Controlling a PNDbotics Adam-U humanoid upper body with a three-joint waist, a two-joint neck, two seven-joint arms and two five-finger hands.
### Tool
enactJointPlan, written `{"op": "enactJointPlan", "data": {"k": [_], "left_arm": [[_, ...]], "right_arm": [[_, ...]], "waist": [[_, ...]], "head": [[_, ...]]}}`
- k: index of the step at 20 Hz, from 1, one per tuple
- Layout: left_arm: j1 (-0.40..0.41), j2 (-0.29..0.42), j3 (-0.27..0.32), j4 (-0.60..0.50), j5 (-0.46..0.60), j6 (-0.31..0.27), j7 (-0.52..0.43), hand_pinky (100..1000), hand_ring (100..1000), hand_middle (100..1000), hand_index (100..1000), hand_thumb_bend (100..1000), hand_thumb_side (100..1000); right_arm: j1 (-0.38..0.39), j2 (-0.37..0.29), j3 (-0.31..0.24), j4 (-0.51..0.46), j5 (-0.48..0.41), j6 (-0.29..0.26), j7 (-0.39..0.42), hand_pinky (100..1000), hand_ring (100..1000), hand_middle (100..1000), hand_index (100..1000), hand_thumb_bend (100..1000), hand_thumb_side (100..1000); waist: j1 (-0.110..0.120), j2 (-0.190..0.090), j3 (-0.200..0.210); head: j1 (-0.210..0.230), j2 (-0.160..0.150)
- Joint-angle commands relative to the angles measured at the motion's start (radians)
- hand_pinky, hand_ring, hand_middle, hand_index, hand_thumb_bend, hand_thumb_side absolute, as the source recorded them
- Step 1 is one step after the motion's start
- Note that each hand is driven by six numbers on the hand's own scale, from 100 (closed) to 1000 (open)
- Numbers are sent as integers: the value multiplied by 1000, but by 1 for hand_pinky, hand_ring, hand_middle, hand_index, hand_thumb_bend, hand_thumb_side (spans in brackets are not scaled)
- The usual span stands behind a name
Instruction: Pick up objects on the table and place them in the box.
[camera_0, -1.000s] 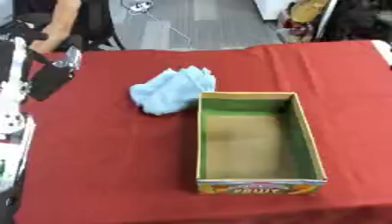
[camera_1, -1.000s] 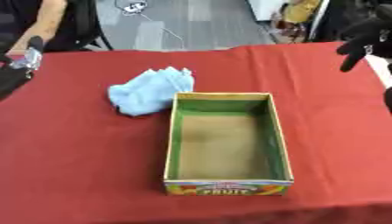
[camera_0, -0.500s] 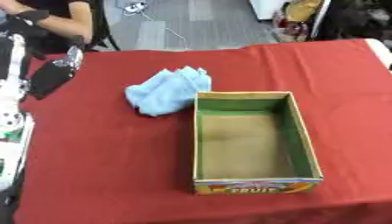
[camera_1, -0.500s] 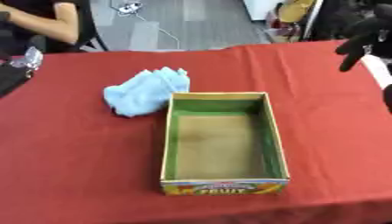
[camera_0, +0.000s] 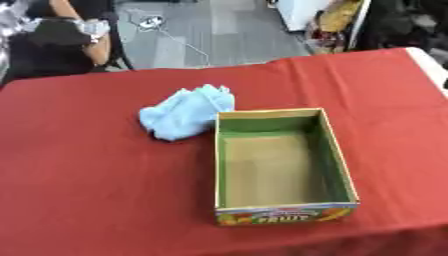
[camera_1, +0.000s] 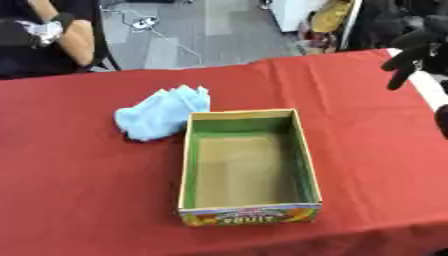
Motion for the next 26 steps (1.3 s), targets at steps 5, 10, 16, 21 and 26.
{"op": "enactJointPlan", "data": {"k": [5, 10, 16, 21, 26], "left_arm": [[-254, -64, -116, 387, -93, -80, -169, 643, 715, 912, 983, 732, 726], [-356, -244, -81, 714, -248, -73, -127, 610, 681, 908, 973, 699, 755], [-391, -398, 18, 1005, -456, 5, 30, 585, 654, 899, 964, 721, 766], [-390, -442, 66, 1100, -510, 27, 108, 557, 618, 896, 961, 722, 778], [-373, -466, 47, 1094, -480, -22, 117, 548, 587, 885, 951, 734, 790]], "right_arm": [[-7, -22, 5, -16, -12, -4, 17, 493, 668, 759, 946, 353, 637], [-9, -16, 13, -16, -21, -5, 28, 493, 668, 760, 946, 352, 637], [-17, -5, 23, -16, -32, 0, 41, 492, 668, 760, 947, 349, 637], [-23, -2, 25, -16, -39, 2, 45, 494, 669, 760, 946, 349, 636], [-26, -3, 25, -16, -42, 1, 46, 494, 669, 760, 946, 348, 636]], "waist": [[0, -15, -6], [-5, -15, -16], [-7, -14, -28], [-6, -15, -31], [-7, -14, -32]], "head": [[22, -2], [52, -2], [72, -2], [67, -2], [63, -2]]}}
